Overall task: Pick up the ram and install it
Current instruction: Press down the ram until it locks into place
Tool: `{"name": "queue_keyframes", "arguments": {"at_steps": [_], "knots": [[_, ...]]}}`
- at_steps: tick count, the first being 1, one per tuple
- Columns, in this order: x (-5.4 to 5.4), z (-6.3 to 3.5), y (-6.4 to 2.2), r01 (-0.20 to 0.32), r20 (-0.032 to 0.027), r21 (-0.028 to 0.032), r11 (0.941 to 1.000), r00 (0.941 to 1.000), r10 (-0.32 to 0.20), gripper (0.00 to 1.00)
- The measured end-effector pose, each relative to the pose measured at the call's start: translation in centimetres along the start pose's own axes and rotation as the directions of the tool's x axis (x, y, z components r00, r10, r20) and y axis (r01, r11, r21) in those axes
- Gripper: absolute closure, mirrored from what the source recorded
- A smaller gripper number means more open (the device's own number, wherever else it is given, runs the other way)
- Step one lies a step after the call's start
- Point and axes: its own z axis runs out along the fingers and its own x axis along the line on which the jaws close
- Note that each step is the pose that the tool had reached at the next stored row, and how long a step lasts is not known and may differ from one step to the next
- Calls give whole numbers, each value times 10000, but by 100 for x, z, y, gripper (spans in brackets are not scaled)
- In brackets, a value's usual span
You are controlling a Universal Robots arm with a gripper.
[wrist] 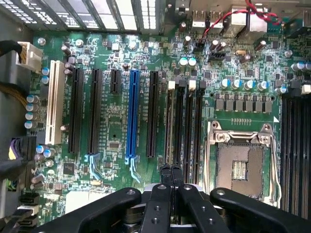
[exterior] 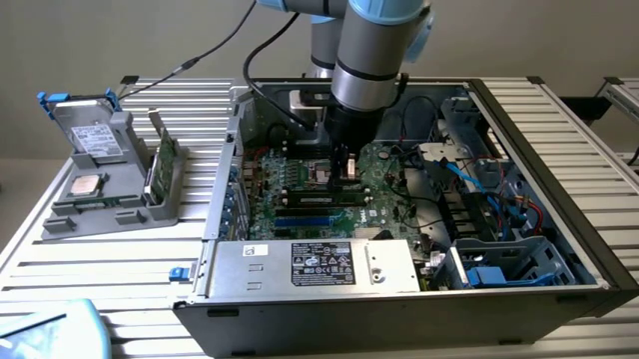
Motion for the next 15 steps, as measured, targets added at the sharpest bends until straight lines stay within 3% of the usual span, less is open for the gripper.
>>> {"name": "queue_keyframes", "arguments": {"at_steps": [8,15], "knots": [[-23,18,153,-3,-28,-1,10000,10000,3,89],[-27,37,183,-4,-30,5,10000,10000,4,89]]}}
